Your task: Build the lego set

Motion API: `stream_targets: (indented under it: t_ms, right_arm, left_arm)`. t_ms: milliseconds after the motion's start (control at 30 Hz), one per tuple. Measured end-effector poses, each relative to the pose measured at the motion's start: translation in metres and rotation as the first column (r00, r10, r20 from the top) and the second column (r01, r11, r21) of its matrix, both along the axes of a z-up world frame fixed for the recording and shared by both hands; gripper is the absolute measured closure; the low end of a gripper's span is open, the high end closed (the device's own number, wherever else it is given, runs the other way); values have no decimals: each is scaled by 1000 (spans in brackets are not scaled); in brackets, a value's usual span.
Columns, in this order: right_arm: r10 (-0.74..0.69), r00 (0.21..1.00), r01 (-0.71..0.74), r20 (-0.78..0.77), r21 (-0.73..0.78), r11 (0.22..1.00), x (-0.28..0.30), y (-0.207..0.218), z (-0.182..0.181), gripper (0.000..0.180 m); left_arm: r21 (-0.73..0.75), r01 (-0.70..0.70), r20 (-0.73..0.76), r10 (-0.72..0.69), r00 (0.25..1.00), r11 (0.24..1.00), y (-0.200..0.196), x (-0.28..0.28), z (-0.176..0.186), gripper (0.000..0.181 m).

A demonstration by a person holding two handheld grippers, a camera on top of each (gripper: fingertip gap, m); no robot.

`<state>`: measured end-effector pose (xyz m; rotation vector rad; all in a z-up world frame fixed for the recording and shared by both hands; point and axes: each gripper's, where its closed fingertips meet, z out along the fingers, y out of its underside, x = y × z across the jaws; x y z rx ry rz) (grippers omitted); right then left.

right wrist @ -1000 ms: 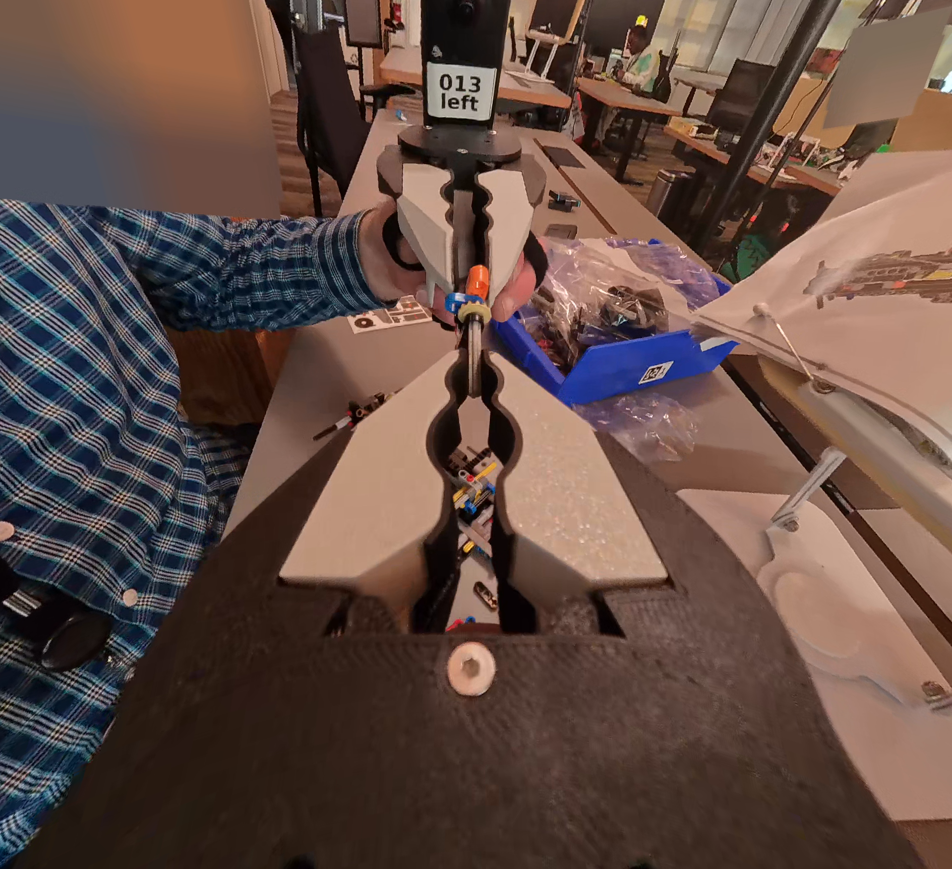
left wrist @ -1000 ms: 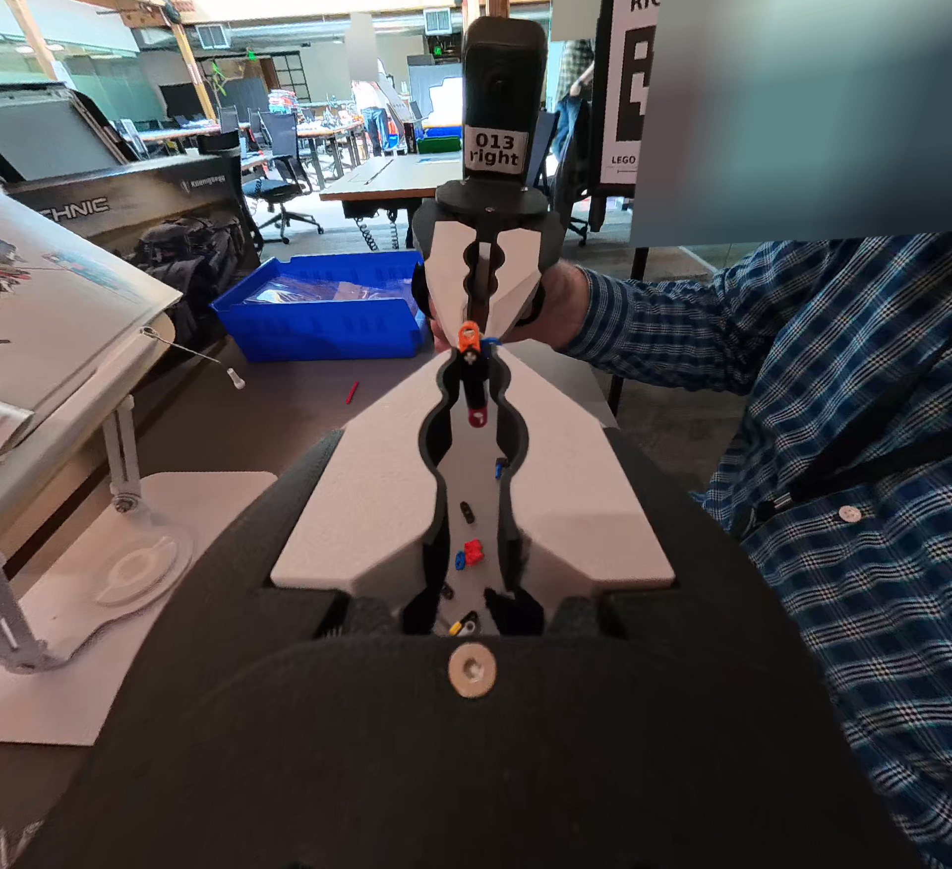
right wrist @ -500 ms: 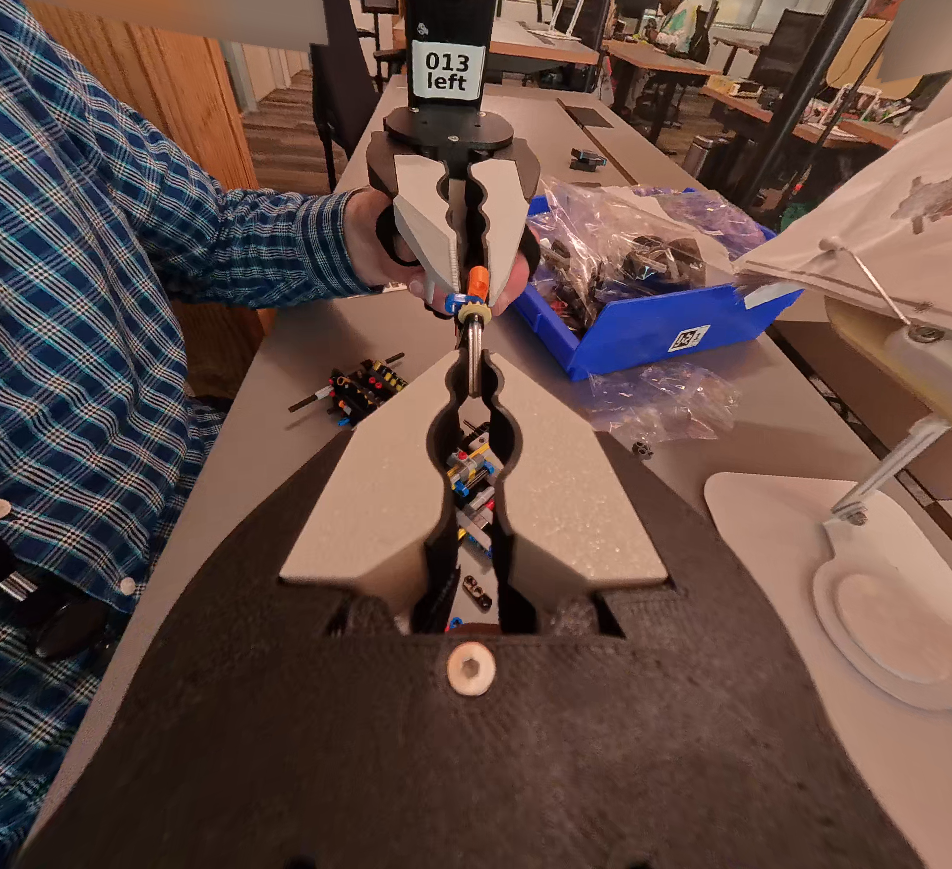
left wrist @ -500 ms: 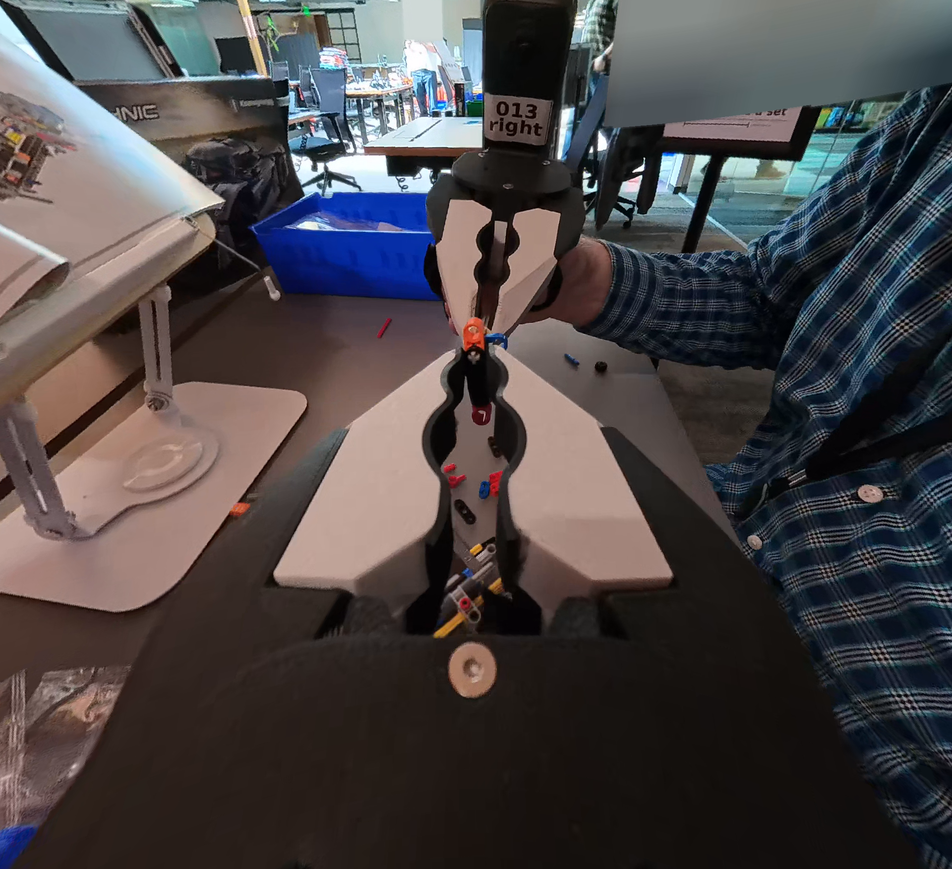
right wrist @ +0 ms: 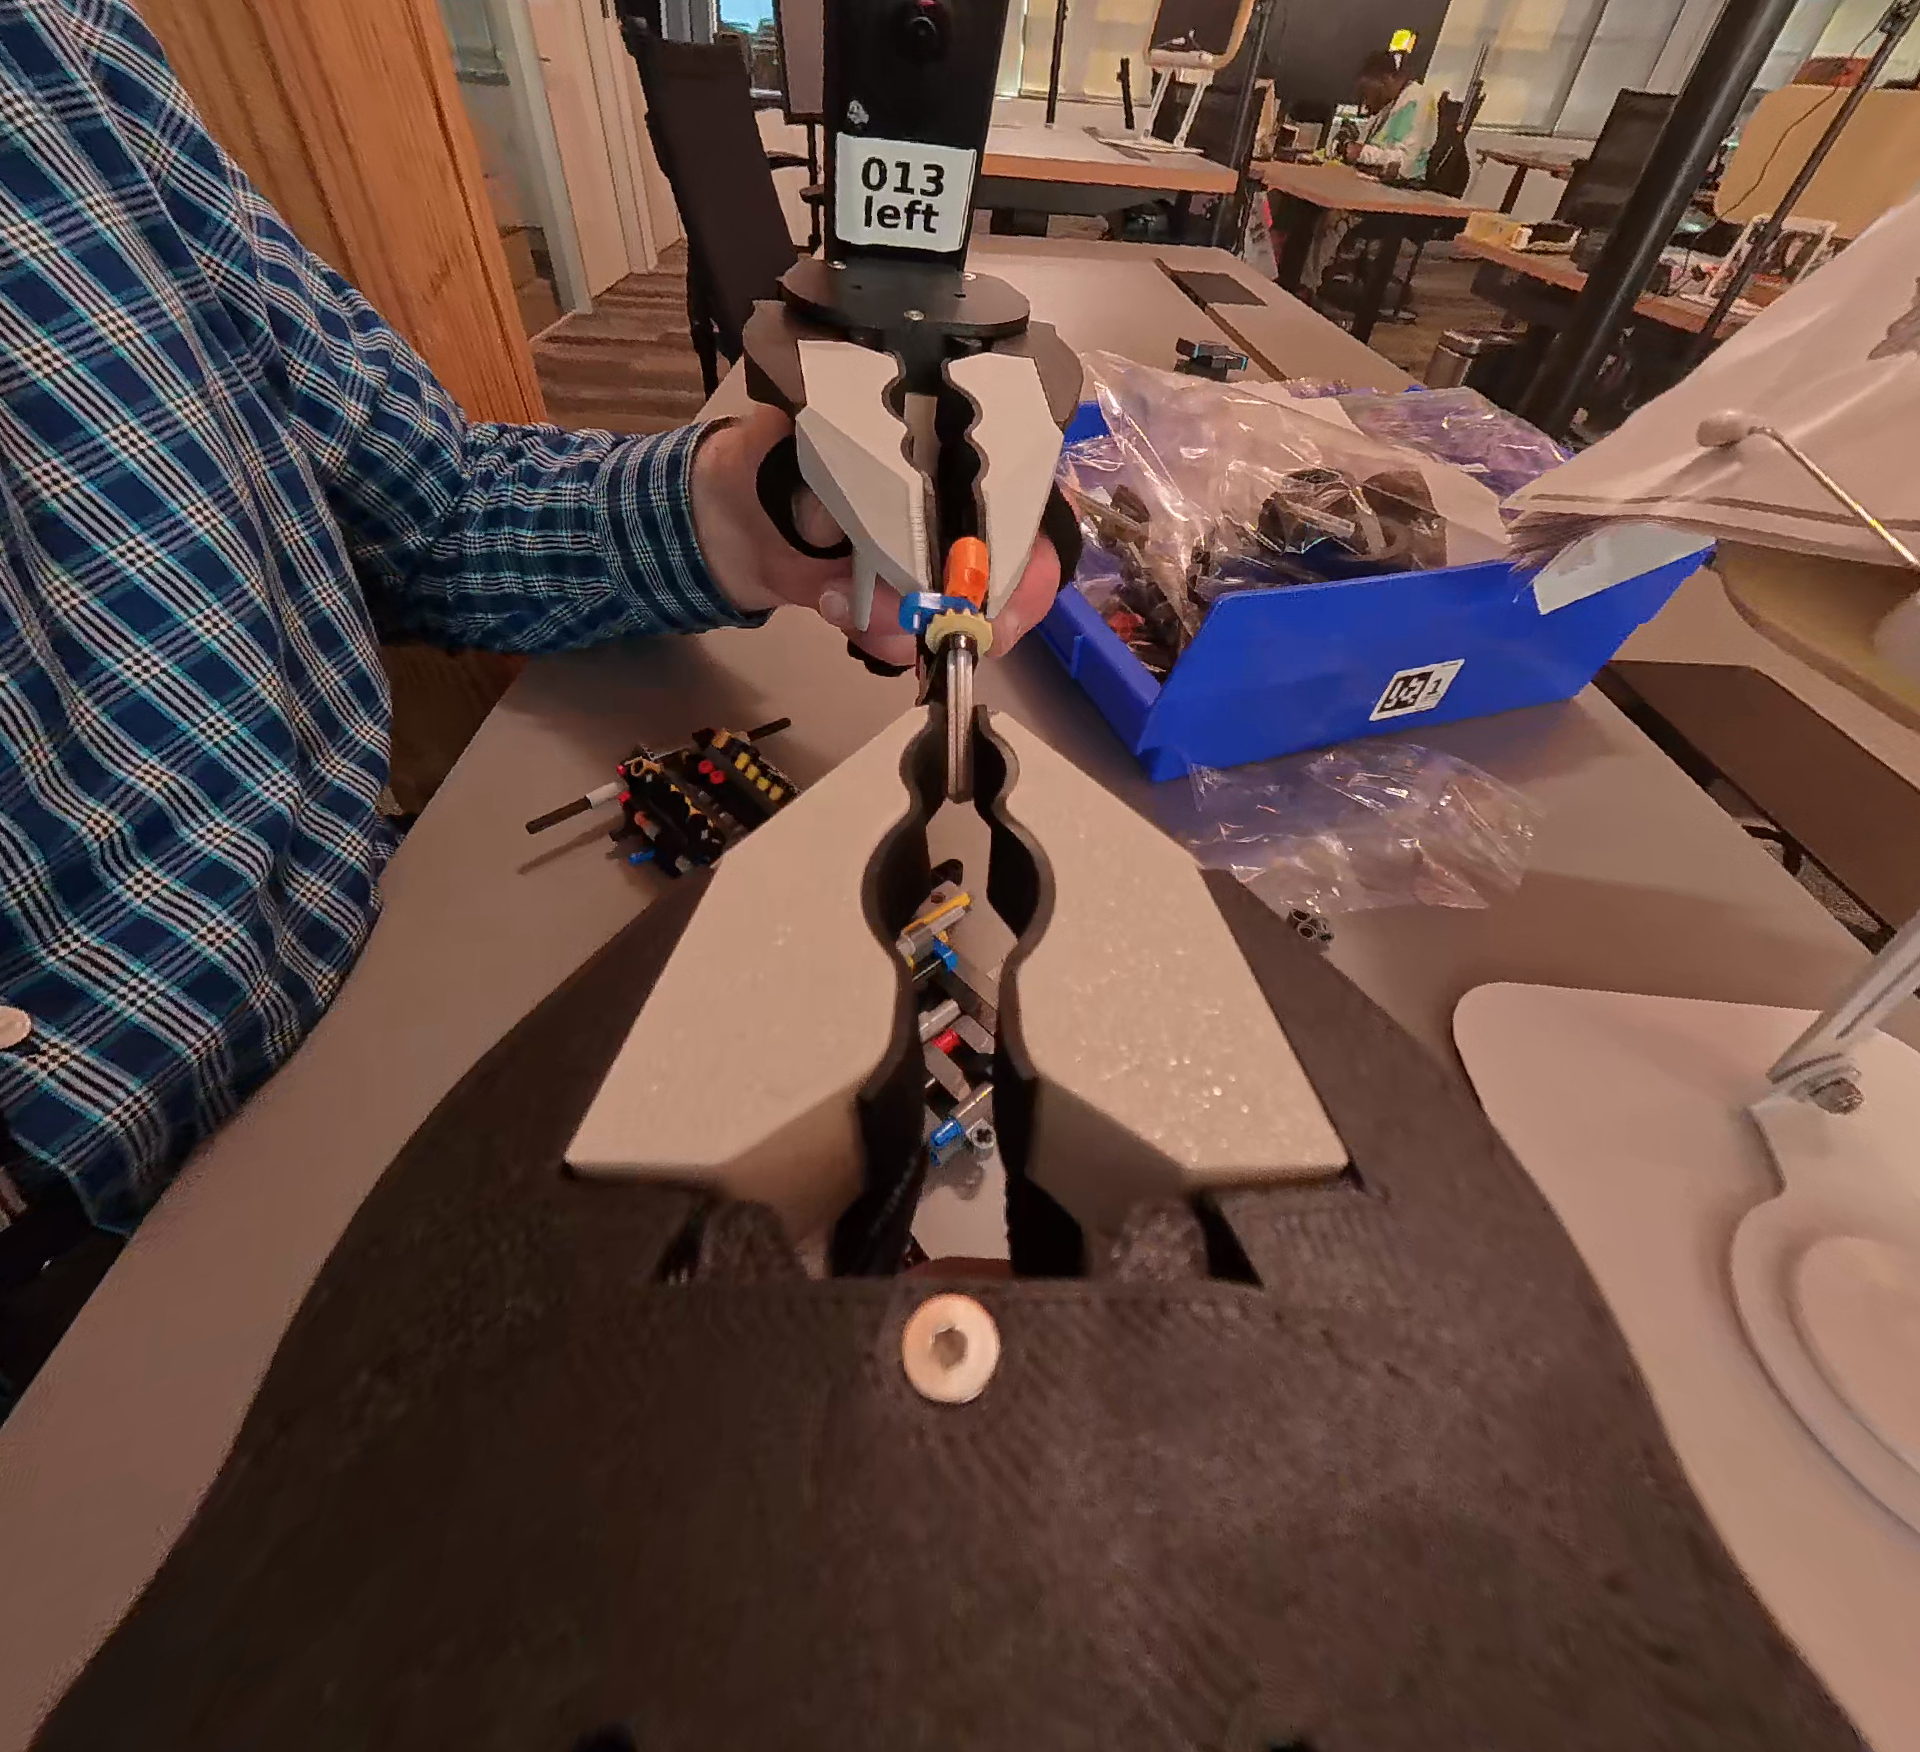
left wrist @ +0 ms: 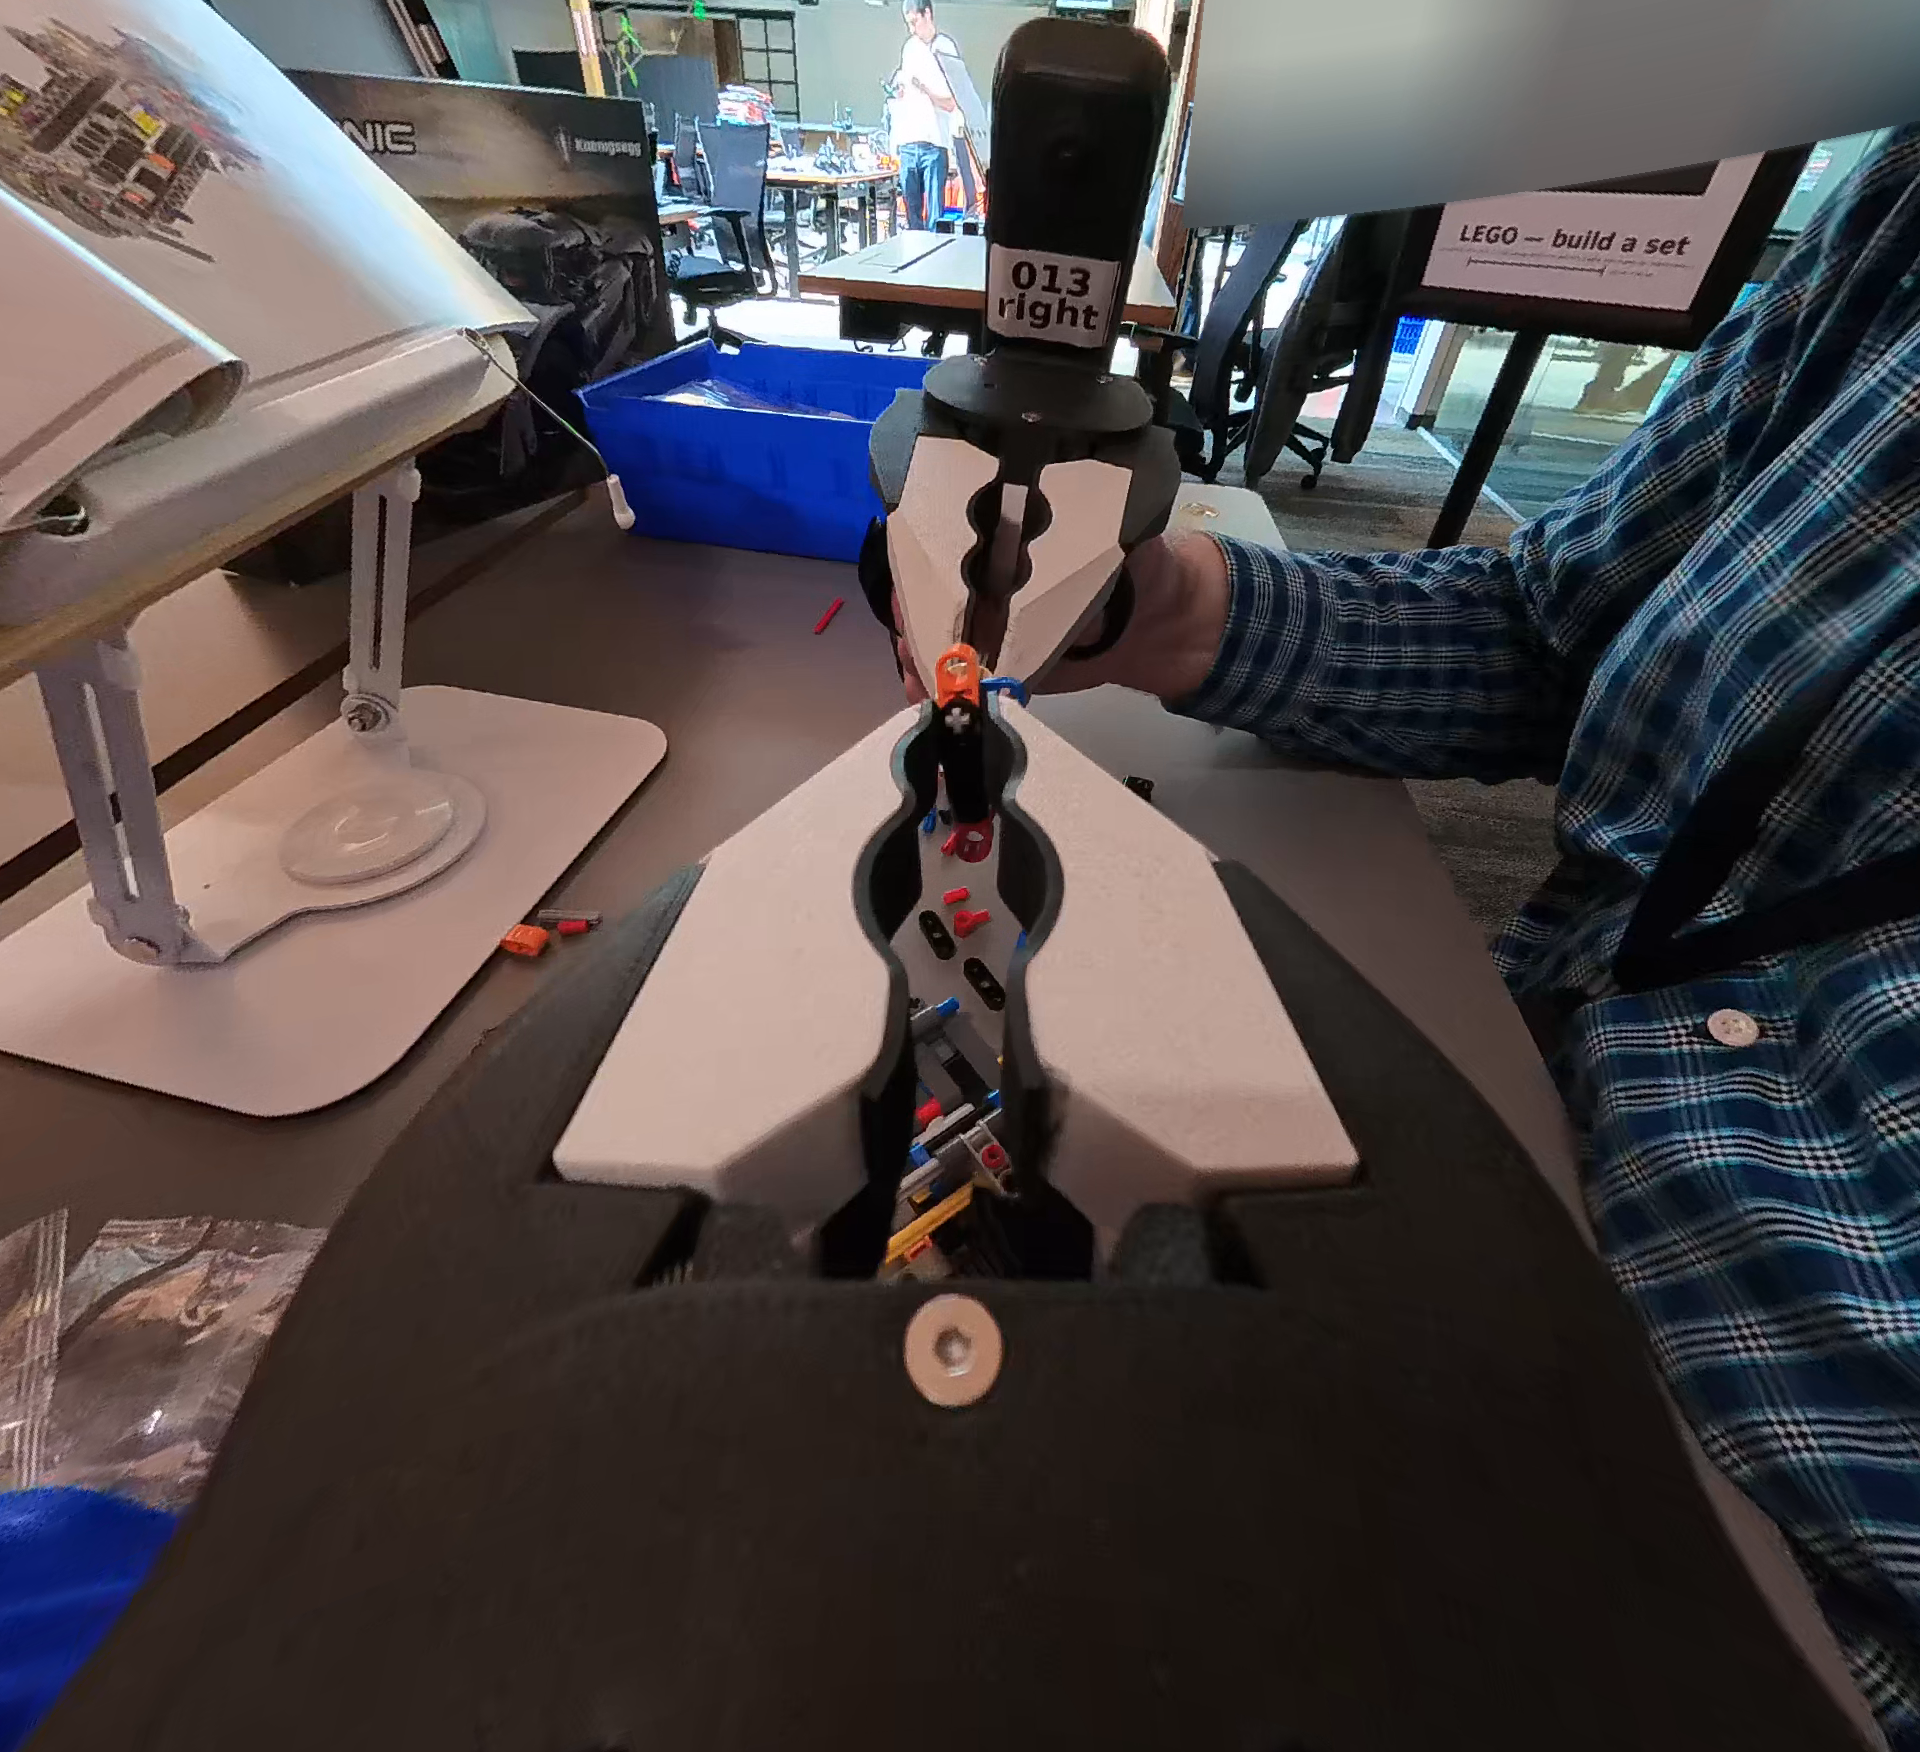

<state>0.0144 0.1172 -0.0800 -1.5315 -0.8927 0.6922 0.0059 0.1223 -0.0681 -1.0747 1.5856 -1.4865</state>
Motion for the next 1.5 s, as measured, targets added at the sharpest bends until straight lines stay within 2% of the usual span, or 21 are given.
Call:
stream_targets:
  t_ms: [633,833,1067,1500]
  right_arm:
    - [-13,1000,13,-25,-8,1000,3,5,-9,179]
    - [-31,1000,31,-5,-3,1000,4,6,-10,179]
    - [-62,994,62,87,3,998,5,4,-16,179]
    - [-86,990,83,109,36,996,10,3,-18,179]
  left_arm:
    - [-21,-15,-22,15,1000,1000,5,4,-7,175]
    - [-24,-21,-20,20,1000,999,6,5,-8,175]
    - [-3,-5,-44,5,999,1000,4,5,-15,175]
    - [2,-4,-39,4,999,1000,3,9,-19,176]
